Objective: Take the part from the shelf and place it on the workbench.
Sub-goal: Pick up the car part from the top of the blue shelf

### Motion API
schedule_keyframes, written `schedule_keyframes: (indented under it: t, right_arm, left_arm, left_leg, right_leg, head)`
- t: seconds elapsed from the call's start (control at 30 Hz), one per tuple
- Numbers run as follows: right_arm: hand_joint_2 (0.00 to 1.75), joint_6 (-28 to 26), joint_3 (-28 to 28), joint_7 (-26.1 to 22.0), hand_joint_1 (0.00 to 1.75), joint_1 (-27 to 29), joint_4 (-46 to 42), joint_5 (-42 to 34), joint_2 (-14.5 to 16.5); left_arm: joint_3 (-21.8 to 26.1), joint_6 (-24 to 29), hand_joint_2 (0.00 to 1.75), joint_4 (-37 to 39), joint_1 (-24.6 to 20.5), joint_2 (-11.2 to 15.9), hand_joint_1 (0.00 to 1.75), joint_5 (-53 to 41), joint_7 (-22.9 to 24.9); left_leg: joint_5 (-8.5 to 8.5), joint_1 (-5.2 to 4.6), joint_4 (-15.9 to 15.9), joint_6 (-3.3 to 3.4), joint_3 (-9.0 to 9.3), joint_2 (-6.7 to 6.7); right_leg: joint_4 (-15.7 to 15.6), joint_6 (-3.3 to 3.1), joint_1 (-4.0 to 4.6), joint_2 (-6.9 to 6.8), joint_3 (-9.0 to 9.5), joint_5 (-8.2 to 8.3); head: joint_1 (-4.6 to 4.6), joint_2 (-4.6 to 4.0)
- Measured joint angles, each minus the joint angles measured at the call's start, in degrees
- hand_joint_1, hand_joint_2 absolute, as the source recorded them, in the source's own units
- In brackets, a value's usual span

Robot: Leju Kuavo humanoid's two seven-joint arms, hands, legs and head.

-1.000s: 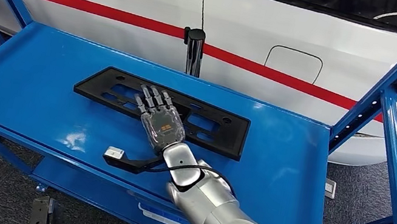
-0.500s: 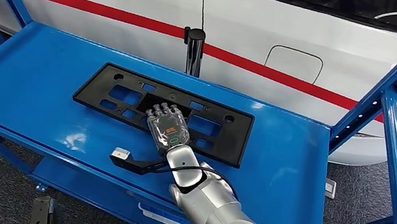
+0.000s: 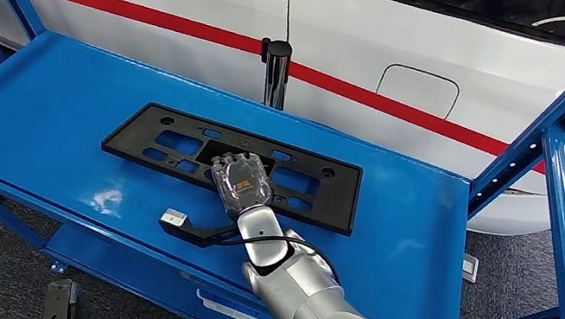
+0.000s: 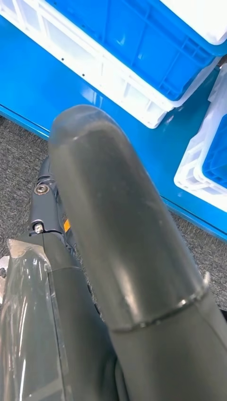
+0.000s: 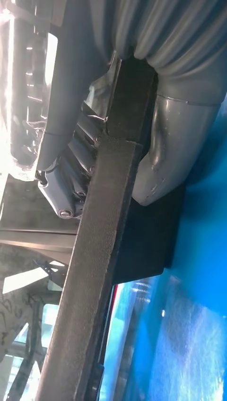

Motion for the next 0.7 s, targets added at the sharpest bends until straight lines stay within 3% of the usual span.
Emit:
schedule_keyframes:
  t: [0.37,0.5,0.7]
  right_arm:
    - [1.75,-6.68,-0.77,4.93,1.75,1.22,-4.73,8.44,-0.94]
    - [1.75,-8.90,-0.19,7.03,1.75,2.64,-14.85,8.65,-3.10]
    - [1.75,-9.96,1.91,9.09,1.75,3.92,-29.91,8.66,-7.25]
  left_arm:
    - [-0.13,2.36,0.00,-0.20,-0.02,-0.20,0.00,-2.90,-6.35]
    - [-0.16,2.44,1.75,-0.30,-0.04,-0.56,0.00,-3.33,-7.97]
    - [-1.11,3.14,1.75,-0.31,-0.04,-1.08,0.00,-4.75,-9.33]
  left_leg:
    - [0.02,0.00,0.02,0.00,-0.14,0.01]
    - [0.02,0.00,0.03,0.00,-0.23,0.01]
    - [0.01,0.00,0.03,0.01,-0.32,0.01]
  right_leg:
    - [0.01,0.01,0.00,0.01,-0.18,0.01]
    - [0.01,0.01,-0.01,0.01,-0.27,0.01]
    - [0.00,0.01,-0.02,0.02,-0.34,0.01]
  head:
    - [0.00,0.00]
    - [-0.01,-0.01]
    - [0.00,0.00]
